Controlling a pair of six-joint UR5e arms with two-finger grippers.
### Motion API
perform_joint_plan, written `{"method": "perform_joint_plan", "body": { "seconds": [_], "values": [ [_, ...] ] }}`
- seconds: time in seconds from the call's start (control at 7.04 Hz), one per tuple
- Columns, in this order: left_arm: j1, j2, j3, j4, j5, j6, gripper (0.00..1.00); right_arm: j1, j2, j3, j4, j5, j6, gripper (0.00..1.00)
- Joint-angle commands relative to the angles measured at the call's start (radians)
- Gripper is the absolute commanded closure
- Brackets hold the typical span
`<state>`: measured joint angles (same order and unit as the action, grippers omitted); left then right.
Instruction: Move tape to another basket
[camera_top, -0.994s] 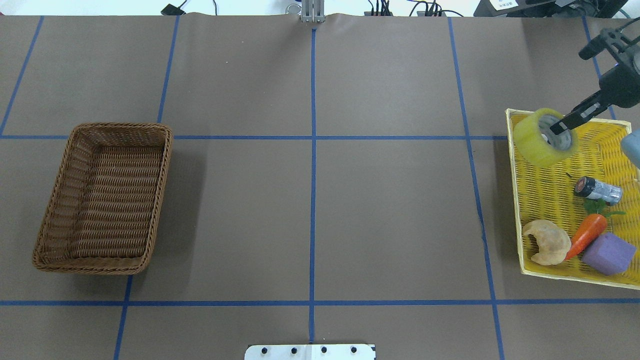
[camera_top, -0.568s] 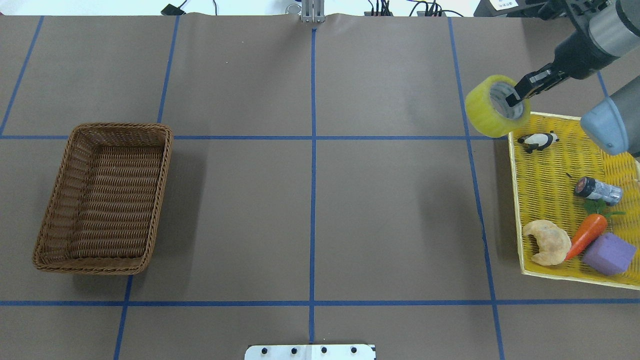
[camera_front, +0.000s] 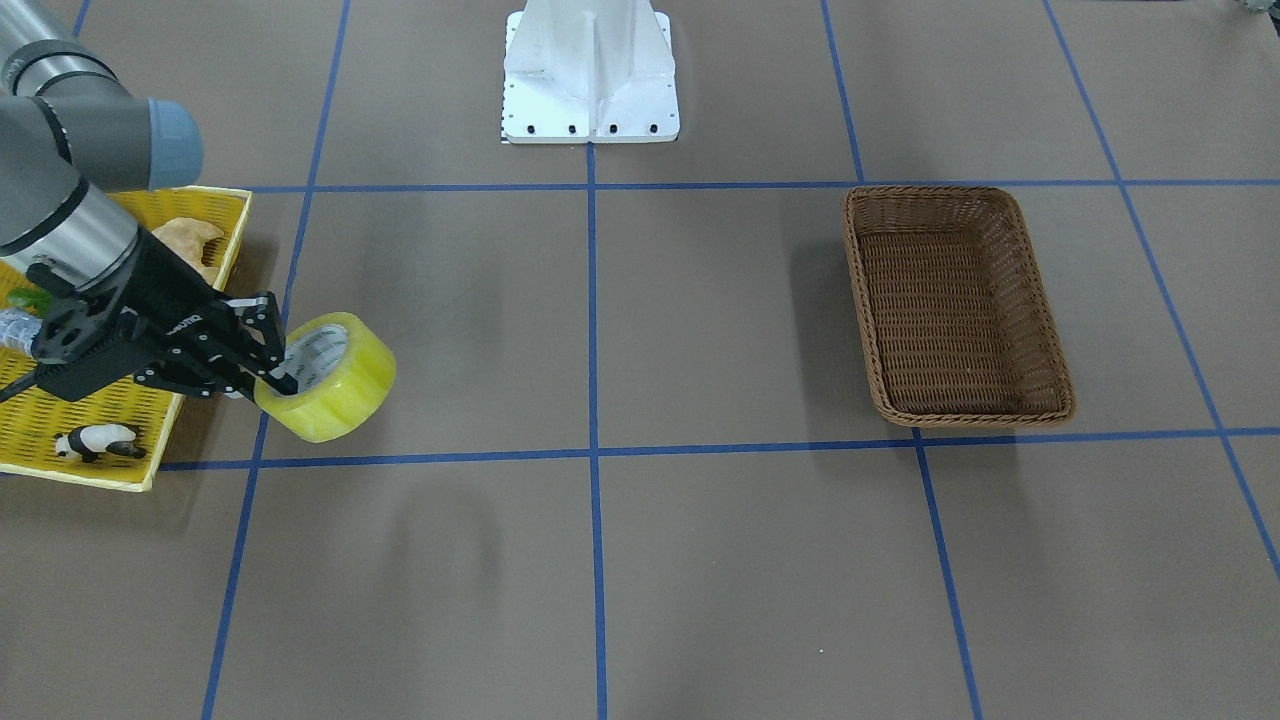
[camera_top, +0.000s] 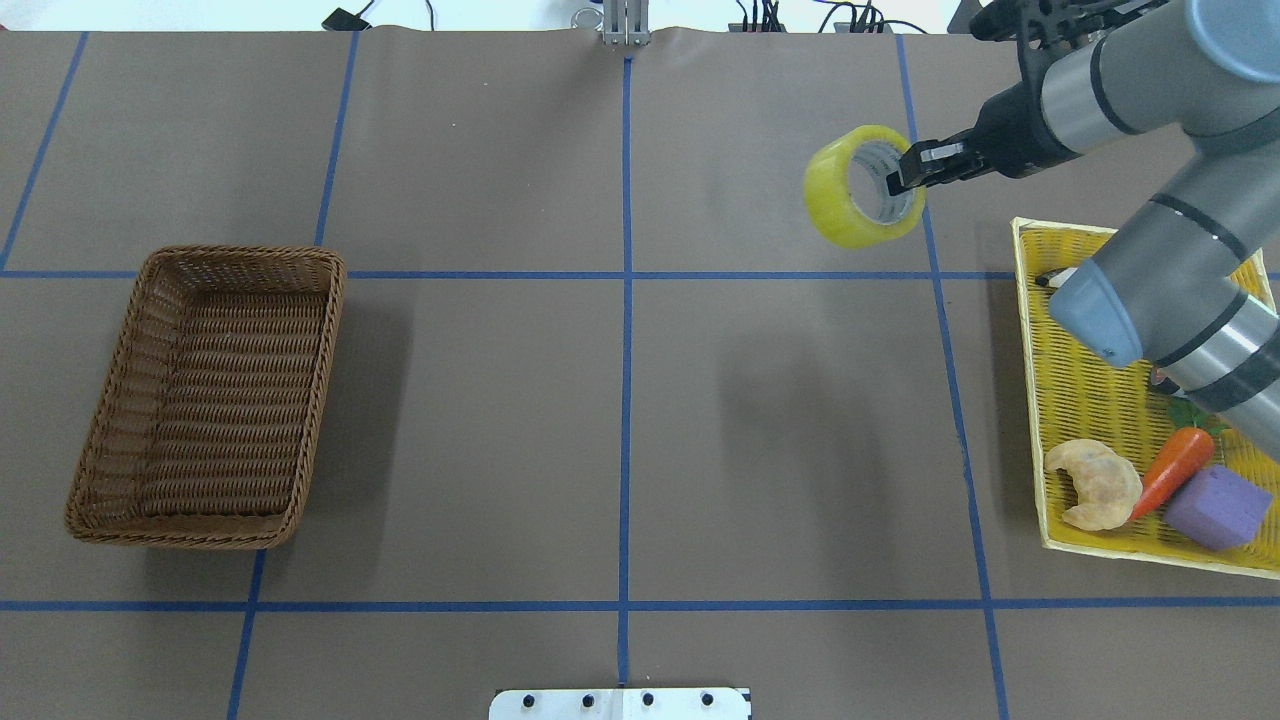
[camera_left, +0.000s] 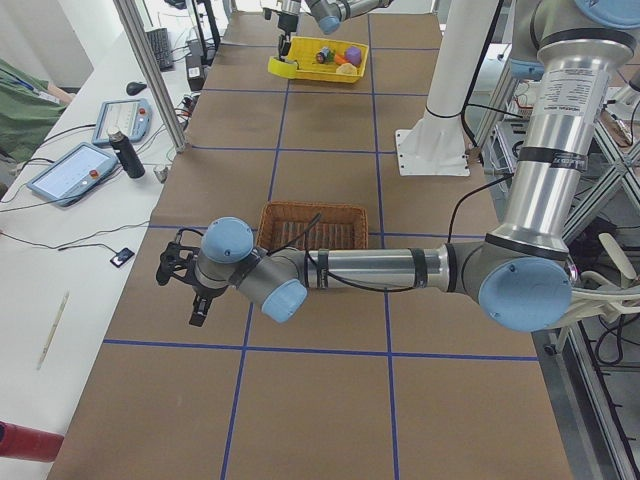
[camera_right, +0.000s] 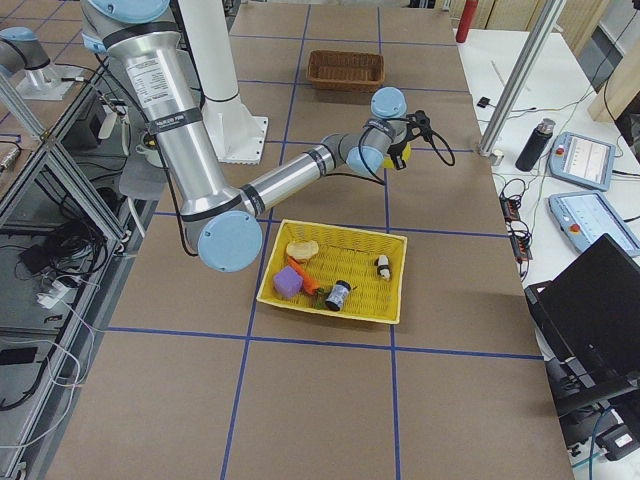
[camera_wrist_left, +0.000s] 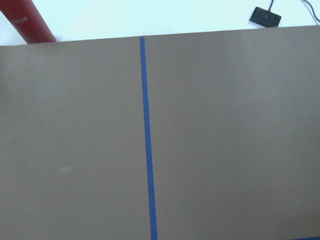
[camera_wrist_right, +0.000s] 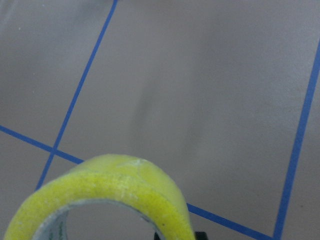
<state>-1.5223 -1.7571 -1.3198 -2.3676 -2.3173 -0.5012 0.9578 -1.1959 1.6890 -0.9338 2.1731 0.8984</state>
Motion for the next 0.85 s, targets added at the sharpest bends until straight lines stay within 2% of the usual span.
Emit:
{"method": "perform_joint_plan", "body": {
  "seconds": [0.0, 0.43, 0.71],
  "values": [
    [0.030, 0.004, 0.030, -0.231, 0.001, -0.229, 0.01, -0.115, -0.001, -0.002, 0.169, -0.142, 0.222, 1.00],
    [0.123, 0.008, 0.077, -0.623, 0.002, -0.662, 0.02, -0.241, -0.002, -0.003, 0.363, -0.296, 0.459, 1.00],
    [0.193, -0.002, 0.064, -0.764, -0.002, -0.941, 0.02, -0.330, 0.001, -0.003, 0.481, -0.390, 0.583, 1.00]
  ]
}}
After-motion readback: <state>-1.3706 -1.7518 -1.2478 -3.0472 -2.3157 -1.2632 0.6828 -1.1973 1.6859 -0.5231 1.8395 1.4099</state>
